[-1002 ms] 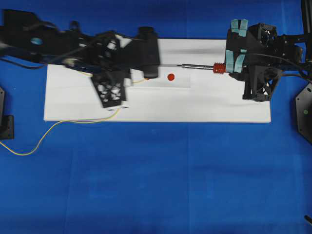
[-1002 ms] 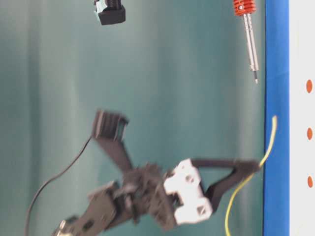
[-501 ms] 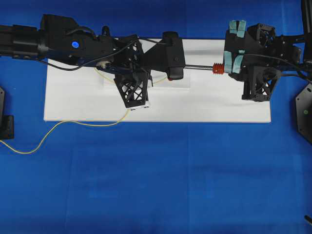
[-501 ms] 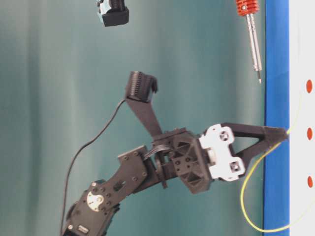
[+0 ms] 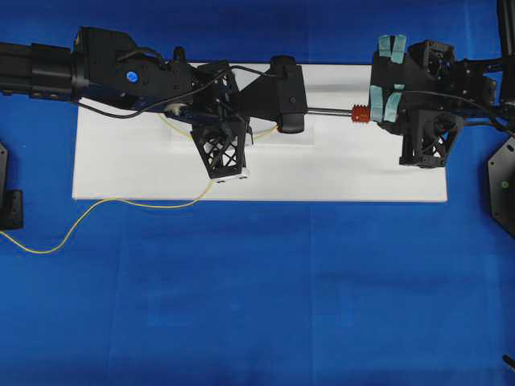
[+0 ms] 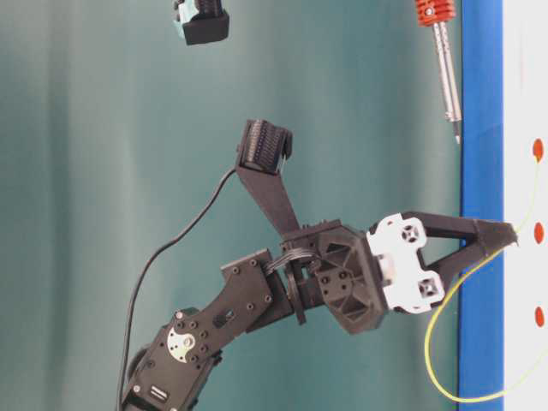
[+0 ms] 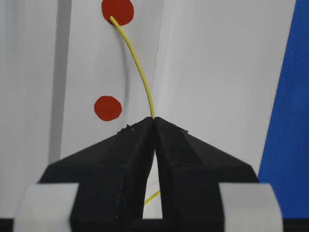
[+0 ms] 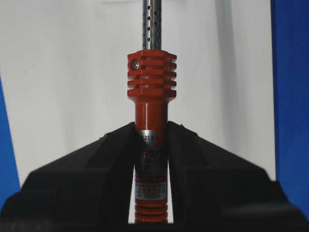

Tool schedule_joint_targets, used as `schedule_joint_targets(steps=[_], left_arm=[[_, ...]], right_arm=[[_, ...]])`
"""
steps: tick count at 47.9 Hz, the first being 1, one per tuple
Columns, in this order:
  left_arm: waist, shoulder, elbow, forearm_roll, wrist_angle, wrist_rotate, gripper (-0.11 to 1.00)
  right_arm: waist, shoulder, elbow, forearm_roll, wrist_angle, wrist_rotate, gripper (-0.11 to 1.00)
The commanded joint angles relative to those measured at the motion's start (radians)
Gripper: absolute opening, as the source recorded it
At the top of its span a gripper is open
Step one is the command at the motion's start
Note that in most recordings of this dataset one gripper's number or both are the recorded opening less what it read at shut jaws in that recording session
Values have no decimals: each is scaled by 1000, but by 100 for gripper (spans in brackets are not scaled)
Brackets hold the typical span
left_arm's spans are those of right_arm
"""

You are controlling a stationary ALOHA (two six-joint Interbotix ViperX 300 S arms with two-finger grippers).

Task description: Touch the tip of the soldering iron to the tip of the solder at the mark.

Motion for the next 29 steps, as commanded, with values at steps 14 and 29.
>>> schedule_joint_targets(steps=[14,29], left_arm=[[0,-14,-29,0,11,3,2],[0,-12,-35,0,17,5,2]], right_arm=[[-2,75,-37,-3,-8,0,6],[-2,141,-58,-3,-8,-2,6]])
